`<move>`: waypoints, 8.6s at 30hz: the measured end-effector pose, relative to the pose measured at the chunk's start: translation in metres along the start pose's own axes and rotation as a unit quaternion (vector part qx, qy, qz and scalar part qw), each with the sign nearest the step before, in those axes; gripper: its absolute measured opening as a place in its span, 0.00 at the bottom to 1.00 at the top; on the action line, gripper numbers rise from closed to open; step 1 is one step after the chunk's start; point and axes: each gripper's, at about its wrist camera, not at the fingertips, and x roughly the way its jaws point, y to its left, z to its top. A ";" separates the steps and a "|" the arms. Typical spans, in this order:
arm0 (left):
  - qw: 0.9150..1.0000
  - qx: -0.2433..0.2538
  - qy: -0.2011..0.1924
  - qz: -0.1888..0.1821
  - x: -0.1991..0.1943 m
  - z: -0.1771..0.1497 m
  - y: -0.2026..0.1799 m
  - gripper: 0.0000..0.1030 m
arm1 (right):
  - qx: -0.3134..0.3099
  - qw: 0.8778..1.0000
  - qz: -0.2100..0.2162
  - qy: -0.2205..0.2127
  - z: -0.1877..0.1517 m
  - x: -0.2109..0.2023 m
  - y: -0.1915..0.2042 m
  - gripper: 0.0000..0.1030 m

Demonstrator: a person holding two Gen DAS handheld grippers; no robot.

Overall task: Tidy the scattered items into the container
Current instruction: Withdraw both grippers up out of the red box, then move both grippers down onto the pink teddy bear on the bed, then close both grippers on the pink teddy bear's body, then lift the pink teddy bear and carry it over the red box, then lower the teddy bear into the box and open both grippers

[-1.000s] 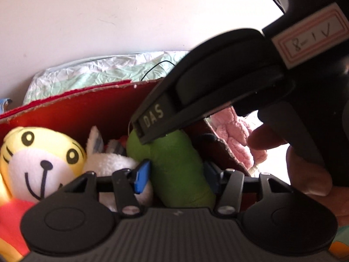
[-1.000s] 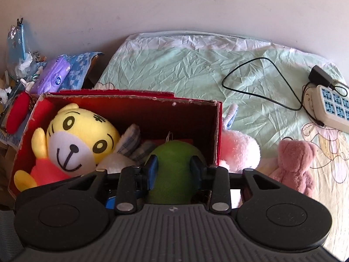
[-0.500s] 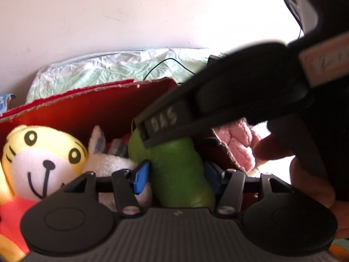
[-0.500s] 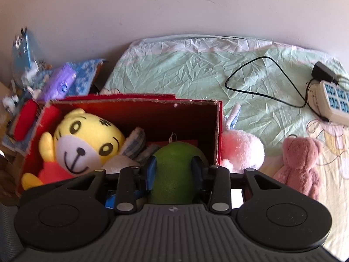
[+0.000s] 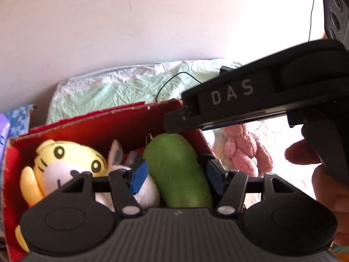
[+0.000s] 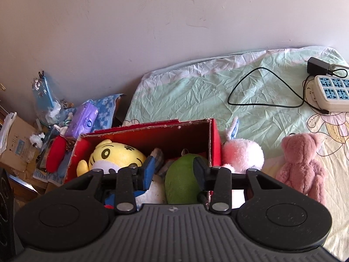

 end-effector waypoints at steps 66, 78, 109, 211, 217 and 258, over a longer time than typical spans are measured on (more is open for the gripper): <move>0.993 -0.106 0.044 -0.038 0.155 -0.006 -0.163 0.97 | 0.024 0.989 0.075 0.126 0.004 0.048 -0.259 0.67; 0.984 -0.152 0.083 -0.051 0.184 -0.006 -0.144 0.99 | 0.024 0.982 0.104 0.153 0.003 0.069 -0.260 0.56; 0.995 -0.069 -0.017 -0.063 0.061 -0.006 -0.146 0.51 | 0.020 0.999 0.046 0.017 -0.036 -0.029 -0.173 0.14; 0.989 -0.039 -0.142 0.003 -0.077 -0.017 0.001 0.74 | 0.022 0.974 0.226 -0.019 -0.023 -0.017 -0.015 0.40; 0.991 -0.041 -0.119 0.034 -0.071 -0.033 0.055 0.74 | 0.046 0.970 0.237 -0.007 -0.029 0.033 0.031 0.40; 0.997 0.001 -0.064 0.049 -0.019 -0.069 0.083 0.87 | 0.010 0.988 0.155 0.006 -0.039 0.075 0.065 0.55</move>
